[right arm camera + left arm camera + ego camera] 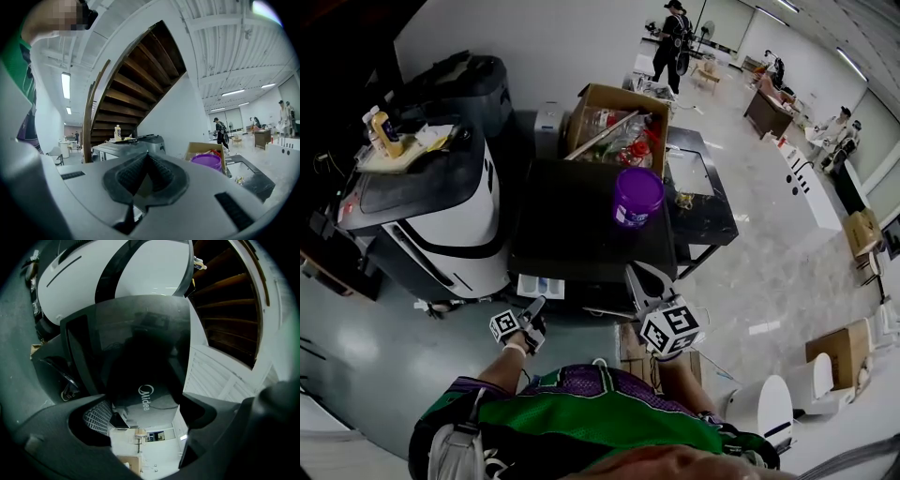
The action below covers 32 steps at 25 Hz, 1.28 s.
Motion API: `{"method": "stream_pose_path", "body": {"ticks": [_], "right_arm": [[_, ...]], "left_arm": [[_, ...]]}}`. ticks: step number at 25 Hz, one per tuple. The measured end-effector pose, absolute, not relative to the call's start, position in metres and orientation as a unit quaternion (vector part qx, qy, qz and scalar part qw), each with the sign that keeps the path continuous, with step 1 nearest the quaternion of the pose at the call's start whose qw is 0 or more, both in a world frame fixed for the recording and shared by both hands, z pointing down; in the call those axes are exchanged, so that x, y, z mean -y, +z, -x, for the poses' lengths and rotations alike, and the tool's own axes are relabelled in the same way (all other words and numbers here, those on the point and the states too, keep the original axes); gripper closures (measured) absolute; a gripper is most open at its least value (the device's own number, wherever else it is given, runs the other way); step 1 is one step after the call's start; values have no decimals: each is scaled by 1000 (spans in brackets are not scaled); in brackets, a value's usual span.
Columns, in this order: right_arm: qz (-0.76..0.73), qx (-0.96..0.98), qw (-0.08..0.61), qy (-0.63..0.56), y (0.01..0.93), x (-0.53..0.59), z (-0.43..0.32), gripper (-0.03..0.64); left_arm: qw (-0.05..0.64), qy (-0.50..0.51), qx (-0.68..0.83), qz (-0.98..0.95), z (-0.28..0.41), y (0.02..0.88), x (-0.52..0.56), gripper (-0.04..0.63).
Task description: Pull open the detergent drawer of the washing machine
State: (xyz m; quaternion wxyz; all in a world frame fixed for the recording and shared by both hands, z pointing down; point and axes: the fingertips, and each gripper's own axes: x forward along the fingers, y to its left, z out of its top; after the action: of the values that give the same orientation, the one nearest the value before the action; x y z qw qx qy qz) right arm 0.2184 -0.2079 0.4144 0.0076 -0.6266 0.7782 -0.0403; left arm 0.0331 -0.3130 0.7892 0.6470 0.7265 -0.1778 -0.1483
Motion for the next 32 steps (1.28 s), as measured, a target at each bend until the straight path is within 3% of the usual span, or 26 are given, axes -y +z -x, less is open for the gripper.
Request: {"method": "stream_pose_path", "body": {"ticks": [32], "right_arm": [[625,-779,0,-51,422,187,-136,615]], "left_arm": [[661,-116,152,-725,-2,790,249,152]]}}
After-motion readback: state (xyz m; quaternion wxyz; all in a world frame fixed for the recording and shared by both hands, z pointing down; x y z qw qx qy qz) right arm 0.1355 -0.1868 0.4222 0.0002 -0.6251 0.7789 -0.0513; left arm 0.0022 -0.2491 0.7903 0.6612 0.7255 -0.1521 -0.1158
